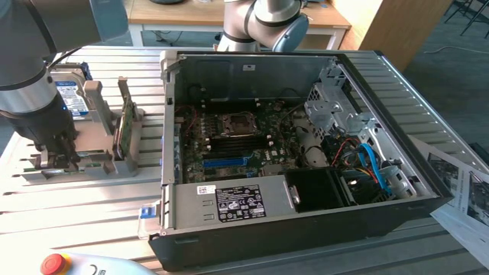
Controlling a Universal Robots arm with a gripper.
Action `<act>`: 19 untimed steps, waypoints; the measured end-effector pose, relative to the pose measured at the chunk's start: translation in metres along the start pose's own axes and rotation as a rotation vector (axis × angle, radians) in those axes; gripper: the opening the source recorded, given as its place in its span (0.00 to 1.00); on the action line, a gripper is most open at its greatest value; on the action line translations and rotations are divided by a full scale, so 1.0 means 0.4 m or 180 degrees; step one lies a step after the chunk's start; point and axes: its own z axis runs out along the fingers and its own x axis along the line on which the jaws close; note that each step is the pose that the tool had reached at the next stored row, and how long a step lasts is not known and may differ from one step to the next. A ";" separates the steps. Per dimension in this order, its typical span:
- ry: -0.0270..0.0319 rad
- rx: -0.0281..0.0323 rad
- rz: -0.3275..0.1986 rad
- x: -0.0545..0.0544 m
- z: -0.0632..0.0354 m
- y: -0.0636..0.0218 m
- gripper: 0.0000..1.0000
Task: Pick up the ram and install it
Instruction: 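Pick up the ram and move it above insertion slot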
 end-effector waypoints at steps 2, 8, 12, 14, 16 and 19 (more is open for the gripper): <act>0.0000 0.0000 0.0000 0.000 0.000 0.000 0.22; -0.0001 0.0001 0.0000 0.000 0.001 -0.001 0.22; 0.0000 0.0001 0.0000 0.000 0.000 -0.005 0.22; 0.0000 0.0000 0.0000 0.000 0.000 -0.007 0.22; 0.0000 0.0000 0.0000 0.000 0.000 -0.008 0.22; 0.0000 0.0000 0.0000 0.000 0.000 -0.008 0.22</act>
